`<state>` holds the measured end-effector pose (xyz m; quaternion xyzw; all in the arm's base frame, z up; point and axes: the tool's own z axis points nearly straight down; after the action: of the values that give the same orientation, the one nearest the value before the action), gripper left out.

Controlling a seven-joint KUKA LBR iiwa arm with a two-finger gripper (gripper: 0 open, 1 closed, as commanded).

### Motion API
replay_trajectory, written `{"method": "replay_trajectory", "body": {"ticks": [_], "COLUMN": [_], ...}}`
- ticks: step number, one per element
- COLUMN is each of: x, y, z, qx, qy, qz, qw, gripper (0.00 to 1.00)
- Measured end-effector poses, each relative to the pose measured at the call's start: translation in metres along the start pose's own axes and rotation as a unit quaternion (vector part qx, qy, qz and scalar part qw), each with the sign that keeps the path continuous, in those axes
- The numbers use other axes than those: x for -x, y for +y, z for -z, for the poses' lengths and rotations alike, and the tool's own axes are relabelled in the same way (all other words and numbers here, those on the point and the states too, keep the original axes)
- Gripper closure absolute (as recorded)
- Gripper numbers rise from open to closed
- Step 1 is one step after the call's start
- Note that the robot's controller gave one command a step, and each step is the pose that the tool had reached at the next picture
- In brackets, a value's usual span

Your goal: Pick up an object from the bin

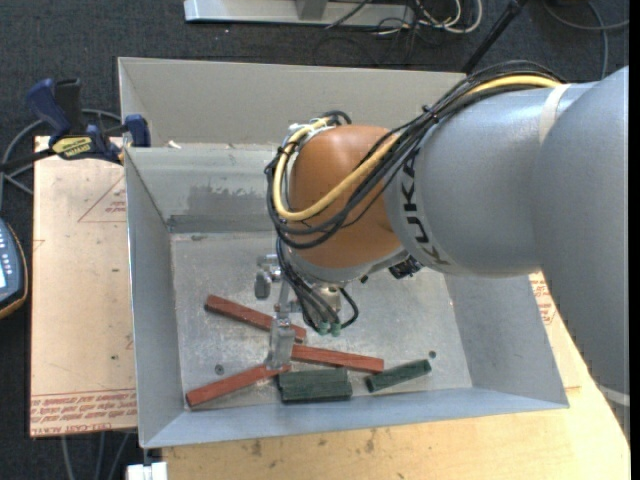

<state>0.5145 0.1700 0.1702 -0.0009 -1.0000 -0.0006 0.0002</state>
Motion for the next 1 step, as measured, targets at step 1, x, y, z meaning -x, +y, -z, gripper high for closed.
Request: {"method": "replay_trajectory", "body": {"ticks": [1], "x": [0.0495], "y": [0.0010], "z": [-0.1043], "qx": [-0.001], "qy": [0.0009], "qz": [0.029], "qw": [0.9996], "gripper": [0.00]}}
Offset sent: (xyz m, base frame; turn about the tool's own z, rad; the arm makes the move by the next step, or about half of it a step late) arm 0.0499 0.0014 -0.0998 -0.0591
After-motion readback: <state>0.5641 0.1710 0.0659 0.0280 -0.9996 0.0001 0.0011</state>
